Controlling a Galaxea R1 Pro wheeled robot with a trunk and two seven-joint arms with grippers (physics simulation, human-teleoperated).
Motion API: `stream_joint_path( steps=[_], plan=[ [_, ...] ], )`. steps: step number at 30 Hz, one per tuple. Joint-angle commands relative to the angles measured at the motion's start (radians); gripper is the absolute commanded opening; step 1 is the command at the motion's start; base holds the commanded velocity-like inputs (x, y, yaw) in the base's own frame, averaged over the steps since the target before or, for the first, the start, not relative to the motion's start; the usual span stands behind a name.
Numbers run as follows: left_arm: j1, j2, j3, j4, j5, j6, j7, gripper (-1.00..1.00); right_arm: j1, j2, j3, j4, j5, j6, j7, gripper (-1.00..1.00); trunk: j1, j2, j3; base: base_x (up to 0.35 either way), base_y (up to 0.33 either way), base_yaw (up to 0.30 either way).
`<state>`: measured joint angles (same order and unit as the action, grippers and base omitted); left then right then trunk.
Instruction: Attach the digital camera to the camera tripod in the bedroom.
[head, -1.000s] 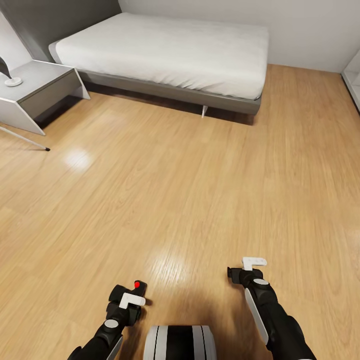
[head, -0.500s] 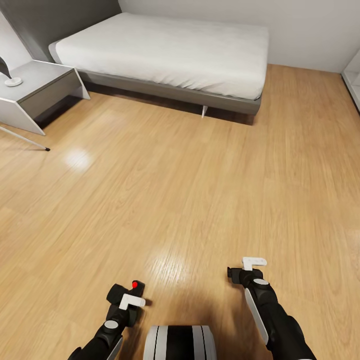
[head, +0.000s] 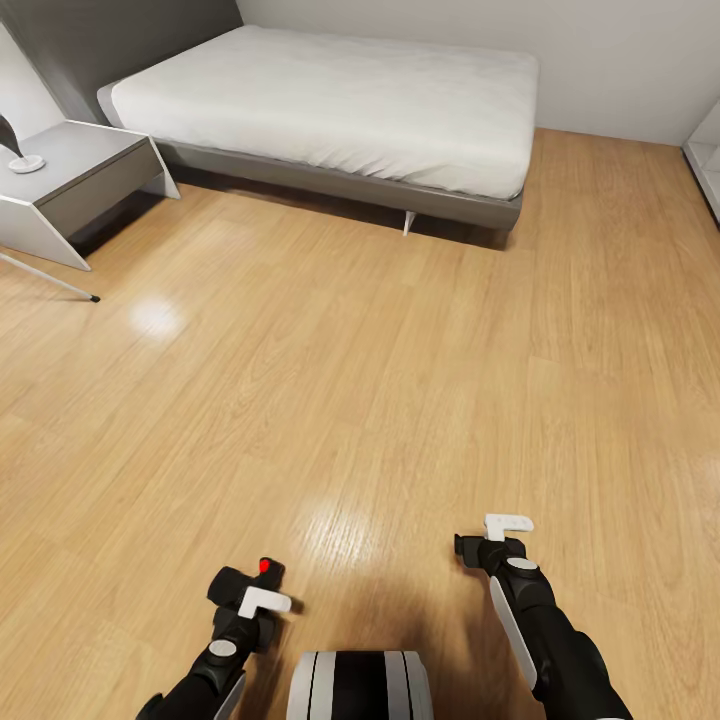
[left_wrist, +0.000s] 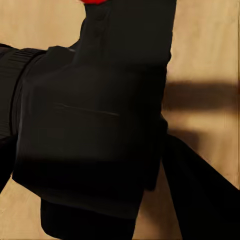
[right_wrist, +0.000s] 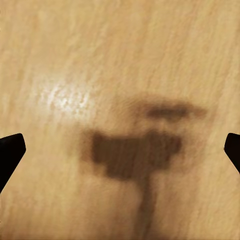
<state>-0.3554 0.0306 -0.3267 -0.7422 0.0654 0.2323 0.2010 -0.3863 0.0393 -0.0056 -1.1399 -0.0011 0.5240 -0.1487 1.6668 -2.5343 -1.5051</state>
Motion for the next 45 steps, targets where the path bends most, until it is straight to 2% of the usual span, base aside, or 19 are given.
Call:
stream_joint_path(
  steps=[1,3,4,7,10,13,14,16,18,19,27,37,41,42,43,45],
  plan=[
    [-0.001,0.002,-0.007,-0.011,0.005,0.007,0.012,-1.0,0.0,0.001,-0.001,-0.001,0.0,0.005,-0.001,1.0,0.0,0.0,-0.001,0.0,0.0,0.0],
    [-0.001,0.002,-0.006,-0.042,0.005,0.01,0.017,-1.0,0.0,0.001,-0.001,-0.001,0.0,0.005,0.002,1.0,0.0,0.0,-0.001,0.0,0.0,0.0],
    [-0.001,-0.023,0.002,-0.529,0.016,0.214,0.019,-1.0,0.0,0.001,-0.002,-0.004,-0.002,0.007,0.01,1.0,0.0,0.0,-0.001,0.0,0.0,0.0],
    [-0.001,-0.034,0.002,-0.597,0.017,0.246,0.018,-1.0,0.0,0.001,-0.002,-0.004,-0.003,0.007,0.01,1.0,0.0,0.0,-0.001,0.0,0.0,0.0],
    [-0.001,-0.054,0.001,-0.638,0.016,0.286,0.02,-1.0,0.0,0.001,-0.003,-0.004,-0.004,0.008,0.01,1.0,0.0,0.0,-0.001,0.0,0.0,0.0],
    [-0.001,-0.092,0.0,-0.673,0.011,0.337,0.022,-1.0,0.0,0.001,-0.003,-0.004,-0.005,0.009,0.011,1.0,0.0,0.0,-0.001,0.0,0.0,0.0],
    [-0.001,-0.118,0.0,-0.693,0.008,0.366,0.025,-1.0,0.0,0.001,-0.003,-0.005,-0.006,0.009,0.011,1.0,0.0,0.0,-0.001,0.0,0.0,0.0],
    [-0.004,-0.139,0.0,-0.708,0.007,0.388,0.027,-1.0,0.0,0.001,-0.003,-0.006,-0.006,0.009,0.011,1.0,0.0,0.0,-0.001,0.0,0.0,0.0],
    [-0.031,-0.169,0.0,-0.73,0.005,0.425,0.03,-1.0,0.0,0.001,-0.004,-0.011,-0.006,0.011,0.011,1.0,0.0,0.0,-0.001,0.0,0.0,0.0],
    [-0.052,-0.174,0.0,-0.734,0.005,0.438,0.029,-1.0,0.0,0.001,-0.004,-0.012,-0.006,0.012,0.011,1.0,0.0,0.0,-0.001,0.0,0.0,0.0],
    [-0.128,-0.183,0.001,-0.737,0.007,0.525,0.027,-1.0,0.0,-0.001,-0.005,-0.015,-0.009,0.018,0.011,1.0,0.0,0.0,-0.001,0.0,0.0,0.0],
    [-0.16,-0.183,0.006,-0.731,0.01,0.551,0.032,-1.0,0.0,0.0,-0.005,-0.033,-0.01,0.021,0.011,1.0,0.0,0.0,-0.001,0.0,0.0,0.0],
    [-0.161,-0.183,0.047,-0.725,0.015,0.557,0.057,-1.0,0.0,0.001,-0.005,-0.062,-0.01,0.028,0.011,1.0,0.0,0.0,-0.001,0.0,0.0,0.0],
    [-0.161,-0.183,0.062,-0.724,0.016,0.558,0.064,-1.0,0.0,0.001,-0.005,-0.068,-0.01,0.032,0.011,1.0,0.0,0.0,-0.001,0.0,0.0,0.0],
    [-0.161,-0.184,0.091,-0.723,0.019,0.56,0.078,-1.0,0.0,0.002,-0.005,-0.081,-0.011,0.043,0.011,1.0,0.0,0.0,-0.001,0.0,0.0,0.0],
    [-0.161,-0.186,0.115,-0.722,0.022,0.563,0.091,-1.0,0.0,0.002,-0.004,-0.097,-0.011,0.059,0.011,1.0,0.0,0.0,-0.001,0.0,0.0,0.0]
  ],
)
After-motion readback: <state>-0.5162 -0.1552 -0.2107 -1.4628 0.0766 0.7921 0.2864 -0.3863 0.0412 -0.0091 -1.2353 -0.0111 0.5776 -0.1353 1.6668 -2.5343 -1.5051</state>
